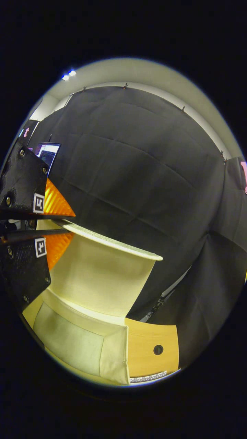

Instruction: Open the storage box then place both shoes into the box .Put the left shoe in first, then the right shoe, with the right side of both shoes facing outward in a uniform manner.

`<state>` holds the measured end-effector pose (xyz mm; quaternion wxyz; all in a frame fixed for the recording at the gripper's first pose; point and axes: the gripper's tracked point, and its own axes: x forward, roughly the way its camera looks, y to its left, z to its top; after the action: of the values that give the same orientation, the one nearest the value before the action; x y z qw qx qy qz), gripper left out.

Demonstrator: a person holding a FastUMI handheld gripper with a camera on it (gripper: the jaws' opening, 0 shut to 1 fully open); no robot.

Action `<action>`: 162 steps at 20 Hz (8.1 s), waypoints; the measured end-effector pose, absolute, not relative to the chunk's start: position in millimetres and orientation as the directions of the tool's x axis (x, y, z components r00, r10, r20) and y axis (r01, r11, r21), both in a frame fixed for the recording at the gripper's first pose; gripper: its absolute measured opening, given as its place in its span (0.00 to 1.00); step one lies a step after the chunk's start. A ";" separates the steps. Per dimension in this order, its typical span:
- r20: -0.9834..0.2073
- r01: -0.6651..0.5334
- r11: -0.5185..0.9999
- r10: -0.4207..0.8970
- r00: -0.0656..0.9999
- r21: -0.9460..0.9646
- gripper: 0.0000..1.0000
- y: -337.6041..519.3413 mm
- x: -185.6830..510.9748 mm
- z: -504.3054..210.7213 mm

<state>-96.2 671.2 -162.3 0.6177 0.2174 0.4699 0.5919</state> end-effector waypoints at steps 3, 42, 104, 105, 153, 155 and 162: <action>-0.335 -0.542 0.211 0.932 -0.139 0.813 0.51 666.1 -95.1 -154.8; -0.719 -0.408 0.872 0.464 0.518 0.269 0.88 209.5 -16.6 -341.7; -0.847 -0.456 0.836 0.458 0.270 0.306 1.00 537.8 13.6 -304.5; -0.844 -0.459 0.832 0.465 0.269 0.312 0.98 536.3 13.7 -303.8; -0.797 -0.142 0.957 0.290 0.531 0.253 0.98 40.1 15.2 -294.6; -0.832 -0.176 0.961 0.274 0.483 0.214 0.98 28.0 1.7 -314.7; -0.924 -0.194 0.967 0.222 0.310 0.167 0.98 4.2 -23.2 -384.4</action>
<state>-23.2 4.2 -384.4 0.8094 0.0123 0.5730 0.1284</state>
